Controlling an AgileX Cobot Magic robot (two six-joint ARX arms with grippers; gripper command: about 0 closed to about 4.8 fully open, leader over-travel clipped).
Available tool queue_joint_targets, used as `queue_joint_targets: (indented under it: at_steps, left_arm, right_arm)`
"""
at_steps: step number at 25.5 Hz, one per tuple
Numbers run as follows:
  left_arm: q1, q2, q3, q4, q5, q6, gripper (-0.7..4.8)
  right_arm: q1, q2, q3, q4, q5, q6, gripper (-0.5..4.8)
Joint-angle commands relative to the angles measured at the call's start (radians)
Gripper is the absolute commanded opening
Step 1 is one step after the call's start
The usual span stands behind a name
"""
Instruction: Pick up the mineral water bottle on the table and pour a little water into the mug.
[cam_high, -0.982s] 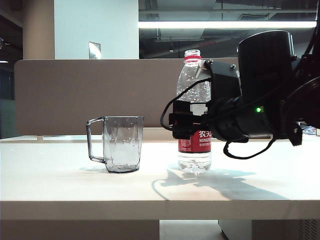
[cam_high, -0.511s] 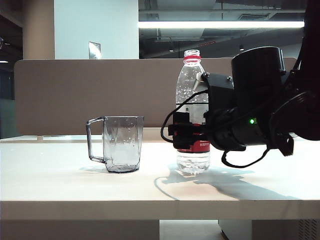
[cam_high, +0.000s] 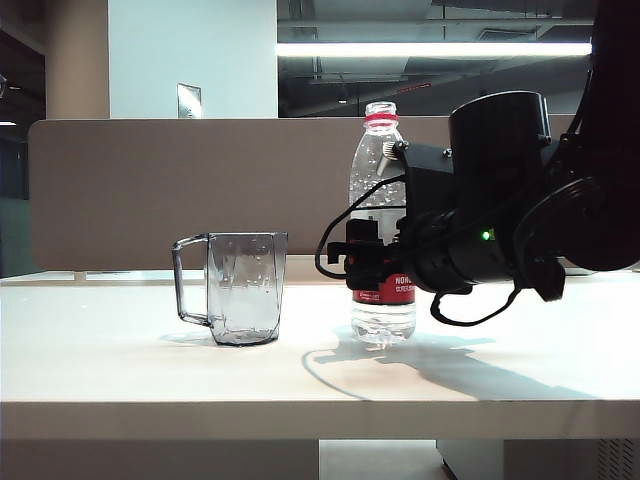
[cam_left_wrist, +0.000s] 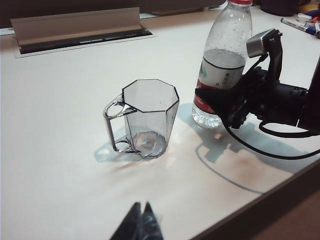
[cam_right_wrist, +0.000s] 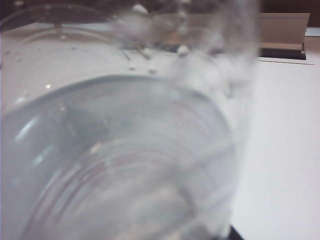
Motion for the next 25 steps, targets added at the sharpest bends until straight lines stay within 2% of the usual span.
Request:
queue_joint_targets:
  at_steps: [1, 2, 4, 5, 14, 22, 25]
  left_arm:
    - [0.0, 0.001, 0.004, 0.004, 0.0, 0.001, -0.05]
    - [0.0, 0.001, 0.004, 0.004, 0.0, 0.001, -0.05]
    - [0.0, 0.001, 0.004, 0.004, 0.0, 0.001, -0.05]
    - [0.0, 0.001, 0.004, 0.004, 0.0, 0.002, -0.05]
    - [0.0, 0.001, 0.004, 0.004, 0.0, 0.001, -0.05]
    - [0.0, 0.001, 0.004, 0.004, 0.0, 0.001, -0.05]
    - [0.0, 0.001, 0.004, 0.004, 0.0, 0.001, -0.05]
  right_arm:
    - [0.001, -0.002, 0.003, 0.01, 0.002, 0.0, 3.31]
    - [0.001, -0.002, 0.003, 0.01, 0.002, 0.0, 3.22]
    - [0.001, -0.003, 0.003, 0.01, 0.002, -0.005, 2.63]
    - [0.001, -0.003, 0.003, 0.01, 0.002, -0.012, 2.54]
    - [0.001, -0.016, 0.003, -0.009, 0.001, -0.099, 2.51]
    - [0.001, -0.157, 0.003, -0.19, 0.001, -0.195, 2.51]
    - [0.001, -0.226, 0.005, -0.304, 0.002, -0.241, 2.51]
